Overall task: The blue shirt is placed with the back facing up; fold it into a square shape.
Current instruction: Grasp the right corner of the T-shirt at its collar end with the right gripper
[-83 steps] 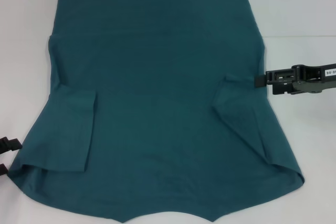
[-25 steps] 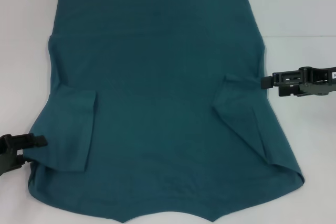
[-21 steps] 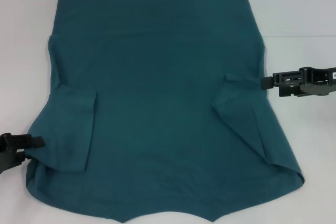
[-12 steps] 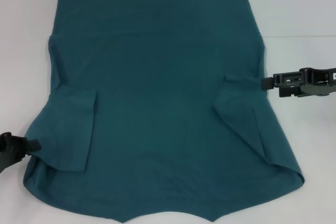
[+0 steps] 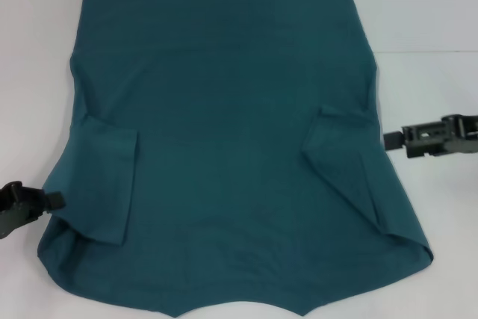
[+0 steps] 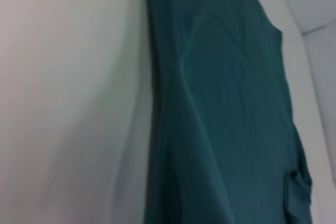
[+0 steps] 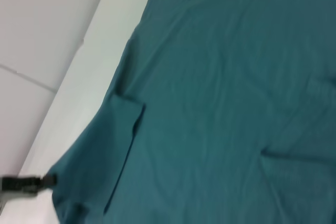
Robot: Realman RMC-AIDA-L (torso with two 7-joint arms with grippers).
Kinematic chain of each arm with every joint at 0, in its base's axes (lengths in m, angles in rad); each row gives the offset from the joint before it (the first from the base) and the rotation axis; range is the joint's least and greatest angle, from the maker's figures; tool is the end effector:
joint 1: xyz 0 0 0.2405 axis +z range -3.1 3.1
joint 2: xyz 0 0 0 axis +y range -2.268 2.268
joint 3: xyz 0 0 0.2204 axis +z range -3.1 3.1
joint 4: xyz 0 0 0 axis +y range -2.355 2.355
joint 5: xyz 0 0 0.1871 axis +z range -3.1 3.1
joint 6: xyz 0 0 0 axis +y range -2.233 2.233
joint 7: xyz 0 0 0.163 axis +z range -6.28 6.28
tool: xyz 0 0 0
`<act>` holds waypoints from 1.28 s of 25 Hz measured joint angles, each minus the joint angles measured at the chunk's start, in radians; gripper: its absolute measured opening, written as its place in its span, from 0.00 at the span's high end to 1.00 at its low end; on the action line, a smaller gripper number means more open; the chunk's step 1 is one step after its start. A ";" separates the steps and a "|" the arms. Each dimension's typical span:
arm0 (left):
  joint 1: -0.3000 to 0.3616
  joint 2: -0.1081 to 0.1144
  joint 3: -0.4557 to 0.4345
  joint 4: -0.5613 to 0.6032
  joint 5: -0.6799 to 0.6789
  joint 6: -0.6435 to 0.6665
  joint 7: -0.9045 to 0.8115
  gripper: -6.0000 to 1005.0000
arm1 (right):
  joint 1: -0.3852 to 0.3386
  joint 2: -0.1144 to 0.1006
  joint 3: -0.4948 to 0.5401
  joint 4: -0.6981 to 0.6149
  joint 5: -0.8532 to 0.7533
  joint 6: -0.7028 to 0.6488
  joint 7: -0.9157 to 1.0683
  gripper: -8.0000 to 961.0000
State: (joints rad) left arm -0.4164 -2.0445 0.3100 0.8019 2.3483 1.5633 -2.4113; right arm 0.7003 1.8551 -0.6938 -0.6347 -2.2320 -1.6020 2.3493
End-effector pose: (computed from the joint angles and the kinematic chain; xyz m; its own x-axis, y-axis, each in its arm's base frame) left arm -0.3086 0.2761 0.0585 -0.1414 0.8354 0.5311 0.9865 0.0740 0.1462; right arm 0.2248 0.3416 0.0622 0.3234 -0.9017 -0.2868 -0.9381 -0.3452 0.0273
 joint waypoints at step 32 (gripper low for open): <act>-0.020 0.003 -0.003 -0.003 -0.040 -0.016 0.022 0.99 | -0.054 0.043 -0.040 -0.061 -0.274 -0.003 -0.038 0.08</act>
State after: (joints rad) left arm -0.4368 -2.0418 0.3067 0.7991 2.3086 1.5474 -2.3889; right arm 0.6458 1.8978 -0.7333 -0.6962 -2.5058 -1.6053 2.3111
